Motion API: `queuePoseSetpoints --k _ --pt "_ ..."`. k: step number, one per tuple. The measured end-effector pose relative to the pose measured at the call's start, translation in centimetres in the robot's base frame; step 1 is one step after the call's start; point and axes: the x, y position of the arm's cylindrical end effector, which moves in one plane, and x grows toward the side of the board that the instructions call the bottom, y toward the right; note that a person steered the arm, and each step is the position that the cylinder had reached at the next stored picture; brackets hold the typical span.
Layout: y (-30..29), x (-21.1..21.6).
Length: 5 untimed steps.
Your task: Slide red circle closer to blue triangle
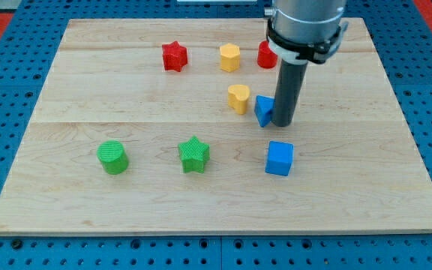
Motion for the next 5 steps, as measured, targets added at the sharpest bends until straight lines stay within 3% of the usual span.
queuePoseSetpoints --k 2,3,5 --pt "-1.5 -0.6" --pt "4.1 -3.1" --pt "5.4 -13.6"
